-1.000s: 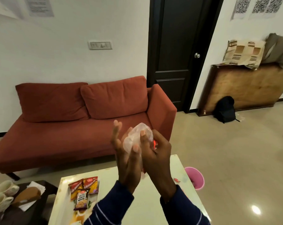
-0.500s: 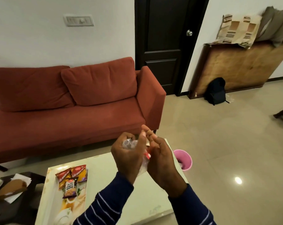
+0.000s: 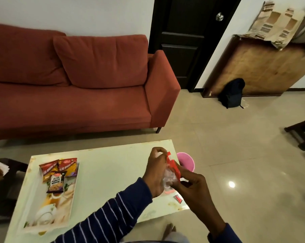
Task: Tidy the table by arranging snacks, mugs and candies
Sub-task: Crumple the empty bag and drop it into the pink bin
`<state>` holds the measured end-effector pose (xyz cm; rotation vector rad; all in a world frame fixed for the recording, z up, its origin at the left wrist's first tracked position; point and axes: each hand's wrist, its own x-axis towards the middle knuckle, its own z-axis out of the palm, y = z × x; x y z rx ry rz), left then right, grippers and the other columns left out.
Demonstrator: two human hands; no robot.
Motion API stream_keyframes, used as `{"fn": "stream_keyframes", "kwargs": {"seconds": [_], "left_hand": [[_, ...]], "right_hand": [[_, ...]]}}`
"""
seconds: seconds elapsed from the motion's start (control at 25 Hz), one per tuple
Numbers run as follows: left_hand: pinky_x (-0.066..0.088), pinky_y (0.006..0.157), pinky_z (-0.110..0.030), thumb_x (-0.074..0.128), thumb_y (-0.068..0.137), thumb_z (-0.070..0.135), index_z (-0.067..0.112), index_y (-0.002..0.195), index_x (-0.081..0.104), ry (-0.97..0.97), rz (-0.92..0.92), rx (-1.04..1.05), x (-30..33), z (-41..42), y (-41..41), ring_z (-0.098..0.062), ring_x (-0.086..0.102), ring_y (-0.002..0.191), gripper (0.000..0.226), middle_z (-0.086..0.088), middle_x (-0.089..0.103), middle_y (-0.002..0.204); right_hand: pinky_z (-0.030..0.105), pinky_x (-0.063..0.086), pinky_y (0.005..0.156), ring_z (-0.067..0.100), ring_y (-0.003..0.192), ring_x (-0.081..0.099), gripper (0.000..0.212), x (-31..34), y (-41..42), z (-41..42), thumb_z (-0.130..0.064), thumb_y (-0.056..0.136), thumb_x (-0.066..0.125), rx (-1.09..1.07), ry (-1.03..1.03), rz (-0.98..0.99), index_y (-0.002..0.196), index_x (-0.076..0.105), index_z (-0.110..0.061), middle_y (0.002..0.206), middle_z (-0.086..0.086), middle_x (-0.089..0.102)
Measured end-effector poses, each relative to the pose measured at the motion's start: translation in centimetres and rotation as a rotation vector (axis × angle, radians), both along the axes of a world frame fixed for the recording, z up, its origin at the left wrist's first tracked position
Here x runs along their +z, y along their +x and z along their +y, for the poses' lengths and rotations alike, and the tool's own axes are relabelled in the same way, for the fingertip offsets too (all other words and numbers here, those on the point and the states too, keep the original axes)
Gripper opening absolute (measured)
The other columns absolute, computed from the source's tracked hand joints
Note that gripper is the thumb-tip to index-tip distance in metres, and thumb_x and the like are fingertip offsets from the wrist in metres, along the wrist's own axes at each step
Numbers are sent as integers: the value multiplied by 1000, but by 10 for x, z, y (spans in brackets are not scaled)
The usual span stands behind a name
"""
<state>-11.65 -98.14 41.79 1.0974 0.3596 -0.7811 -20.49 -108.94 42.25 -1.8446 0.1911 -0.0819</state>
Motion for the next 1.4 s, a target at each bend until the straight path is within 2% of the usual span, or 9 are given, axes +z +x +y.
{"fn": "stream_keyframes", "kwargs": {"seconds": [0.16,0.28,0.48,0.6,0.72,0.8,0.92,1.12,1.4], "left_hand": [[56,77,-38,47,96,28,25,112,57,-17,4,-213,-21,-47,12,-29,62,105,19,-12,63,116],[56,85,-44,43,98,31,27,118,52,198,-27,-263,-41,-110,22,-27,56,108,22,-9,58,121],[53,91,-41,25,100,60,27,127,48,148,135,-167,-76,-231,41,-25,60,114,48,-9,60,129],[41,91,-30,25,99,62,36,129,38,304,107,-153,-109,-289,29,-5,52,107,42,13,50,125],[46,99,-35,47,97,54,25,127,50,495,106,-238,-146,-308,6,-11,56,112,42,9,56,125],[49,101,-41,57,95,44,18,115,61,586,114,-291,-167,-310,-5,-15,62,108,33,1,64,118],[49,100,-43,62,94,34,13,110,65,717,138,-267,-189,-306,-13,-20,62,111,27,-2,65,118],[52,94,-36,62,96,23,9,113,65,838,84,-110,-220,-294,4,-18,66,100,22,-6,68,109],[56,80,-34,63,95,23,10,106,66,960,133,172,-265,-269,-8,-22,70,87,17,-4,69,103]], "right_hand": [[38,63,69,13,92,69,52,-15,13,-53,-22,63,88,-45,-108,80,106,64,-41,100,-12,72],[29,62,69,12,89,69,80,-36,31,-120,-14,67,89,27,-148,152,127,48,-46,100,-16,70],[19,57,64,9,76,70,31,-106,61,-254,2,83,71,35,-229,188,106,76,-20,81,-17,74],[35,61,68,10,75,72,24,-155,81,-332,-1,87,68,-15,-191,310,96,77,-21,81,-9,76],[48,61,67,19,73,71,21,-207,109,-394,-6,85,72,-103,-125,440,87,75,-27,76,-5,74],[50,62,69,23,77,72,30,-241,134,-424,-4,80,74,-103,-96,488,86,73,-34,79,-5,75],[52,60,78,29,86,70,28,-298,172,-452,1,76,74,-58,-135,558,94,75,-22,85,-1,73],[36,50,91,36,102,65,32,-397,227,-459,-1,80,68,50,-270,666,111,70,-6,105,14,72],[49,47,103,43,119,57,67,-514,278,-450,-17,77,77,197,-442,936,137,50,-3,133,24,59]]}}
